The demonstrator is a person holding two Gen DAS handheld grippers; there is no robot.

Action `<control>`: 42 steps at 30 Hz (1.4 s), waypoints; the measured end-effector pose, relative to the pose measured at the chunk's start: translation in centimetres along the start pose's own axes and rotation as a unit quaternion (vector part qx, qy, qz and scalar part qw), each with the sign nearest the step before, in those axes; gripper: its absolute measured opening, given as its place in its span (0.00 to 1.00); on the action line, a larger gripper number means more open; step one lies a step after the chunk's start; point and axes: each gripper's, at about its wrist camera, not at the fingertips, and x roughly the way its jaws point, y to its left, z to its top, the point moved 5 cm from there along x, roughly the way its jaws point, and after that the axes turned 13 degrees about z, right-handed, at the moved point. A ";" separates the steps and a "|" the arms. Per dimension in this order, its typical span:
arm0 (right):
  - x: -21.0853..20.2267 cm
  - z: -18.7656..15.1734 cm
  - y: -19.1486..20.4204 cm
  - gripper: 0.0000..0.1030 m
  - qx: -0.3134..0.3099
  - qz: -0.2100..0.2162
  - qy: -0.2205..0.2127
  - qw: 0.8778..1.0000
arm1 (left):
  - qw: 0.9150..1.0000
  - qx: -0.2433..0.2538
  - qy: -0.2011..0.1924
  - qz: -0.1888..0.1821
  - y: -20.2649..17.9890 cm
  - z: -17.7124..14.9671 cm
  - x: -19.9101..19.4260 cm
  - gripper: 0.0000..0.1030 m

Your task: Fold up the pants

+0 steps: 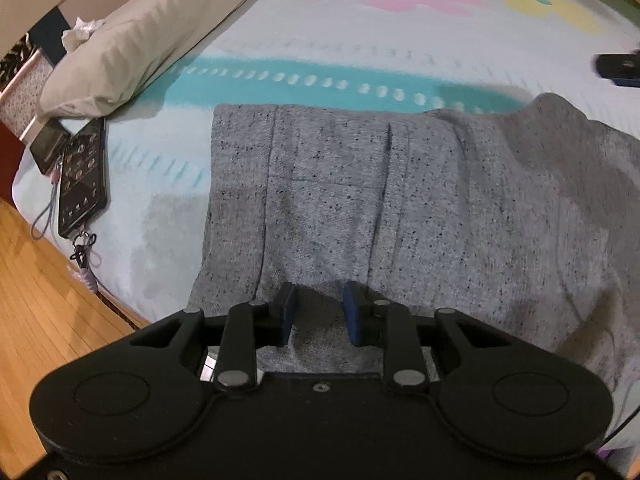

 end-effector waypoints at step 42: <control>5.5 -4.7 -0.5 0.31 -0.034 0.055 0.131 0.989 | 0.998 -0.044 -0.035 -0.040 -3.0 2.2 0.7 0.39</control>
